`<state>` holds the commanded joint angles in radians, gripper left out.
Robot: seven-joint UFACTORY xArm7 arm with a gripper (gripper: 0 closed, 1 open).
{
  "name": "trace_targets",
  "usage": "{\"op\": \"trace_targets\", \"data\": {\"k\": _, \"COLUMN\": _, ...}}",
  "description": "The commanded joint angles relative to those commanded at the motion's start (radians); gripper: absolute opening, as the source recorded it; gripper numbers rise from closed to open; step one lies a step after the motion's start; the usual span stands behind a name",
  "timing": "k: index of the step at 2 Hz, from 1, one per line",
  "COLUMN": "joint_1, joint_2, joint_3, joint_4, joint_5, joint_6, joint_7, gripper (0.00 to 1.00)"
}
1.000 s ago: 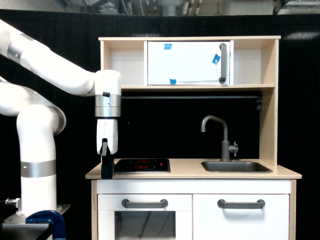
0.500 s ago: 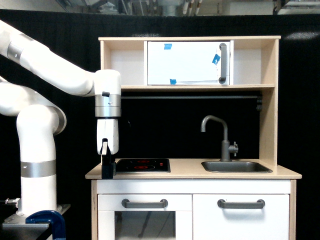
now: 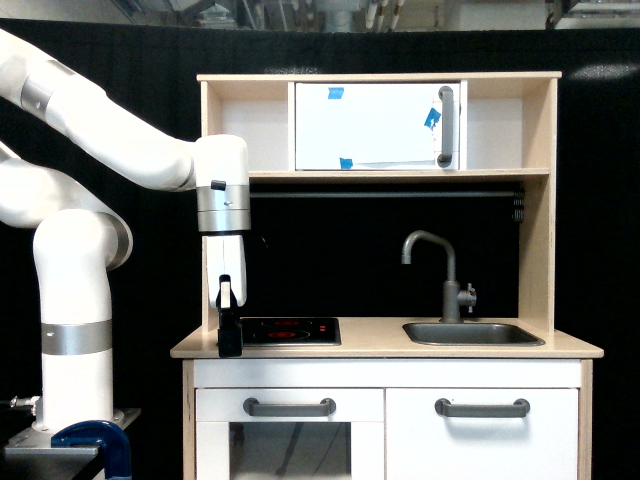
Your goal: Turn on the faucet
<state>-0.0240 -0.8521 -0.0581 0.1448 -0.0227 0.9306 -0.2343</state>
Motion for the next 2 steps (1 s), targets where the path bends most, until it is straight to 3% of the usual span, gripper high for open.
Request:
{"op": "trace_targets", "data": {"k": 1, "joint_1": 0.123, "joint_2": 0.055, "joint_3": -0.106, "joint_4": 0.060, "joint_5": 0.002, "joint_6": -0.079, "joint_7": -0.277, "gripper": 1.00}}
{"op": "trace_targets", "data": {"k": 2, "joint_1": 0.359, "joint_2": 0.185, "joint_3": -0.275, "joint_4": 0.177, "joint_5": 0.142, "joint_6": -0.179, "joint_7": -0.595, "gripper": 1.00}}
